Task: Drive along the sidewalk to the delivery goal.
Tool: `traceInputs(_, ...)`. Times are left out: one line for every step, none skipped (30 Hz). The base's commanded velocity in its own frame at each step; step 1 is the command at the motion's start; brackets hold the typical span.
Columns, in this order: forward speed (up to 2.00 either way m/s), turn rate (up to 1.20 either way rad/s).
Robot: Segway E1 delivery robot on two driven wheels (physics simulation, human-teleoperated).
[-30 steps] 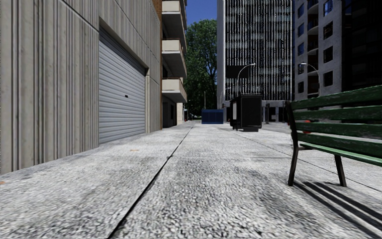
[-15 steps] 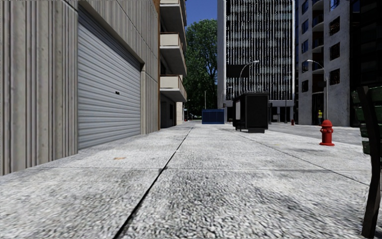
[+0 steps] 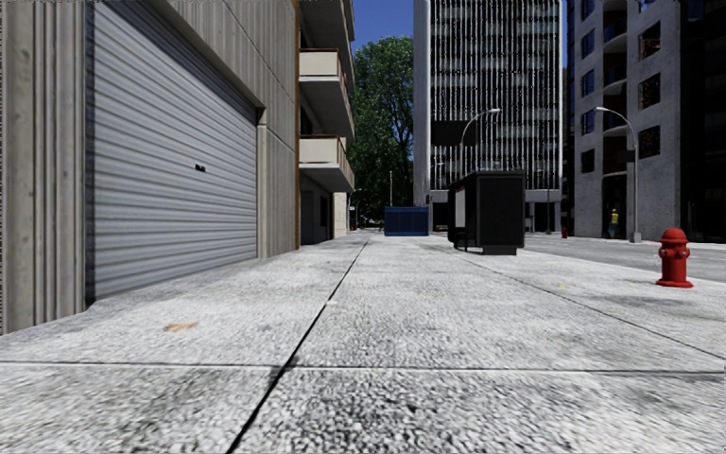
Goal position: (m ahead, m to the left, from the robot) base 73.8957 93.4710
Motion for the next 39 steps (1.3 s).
traceInputs(2.00, 0.00)
traceInputs(2.00, 0.00)
traceInputs(2.00, 0.00)
traceInputs(2.00, 0.00)
traceInputs(2.00, 0.00)
traceInputs(2.00, 0.00)
traceInputs(2.00, 0.00)
traceInputs(2.00, 0.00)
traceInputs(2.00, 0.00)
traceInputs(2.00, 0.00)
traceInputs(2.00, 0.00)
traceInputs(2.00, 0.00)
traceInputs(2.00, 0.00)
traceInputs(2.00, 0.00)
traceInputs(2.00, 0.00)
traceInputs(2.00, 0.00)
traceInputs(2.00, 0.00)
traceInputs(2.00, 0.00)
traceInputs(2.00, 0.00)
traceInputs(2.00, 0.00)
traceInputs(2.00, 0.00)
traceInputs(2.00, 0.00)
traceInputs(2.00, 0.00)
traceInputs(2.00, -0.01)
traceInputs(2.00, -0.01)
traceInputs(2.00, -0.15)
traceInputs(2.00, -0.20)
traceInputs(2.00, -0.21)
traceInputs(2.00, -0.20)
traceInputs(2.00, -0.20)
traceInputs(2.00, -0.05)
traceInputs(2.00, 0.00)
traceInputs(2.00, 0.00)
traceInputs(2.00, 0.00)
traceInputs(2.00, 0.00)
traceInputs(2.00, 0.00)
traceInputs(2.00, 0.00)
traceInputs(2.00, 0.00)
traceInputs(2.00, 0.00)
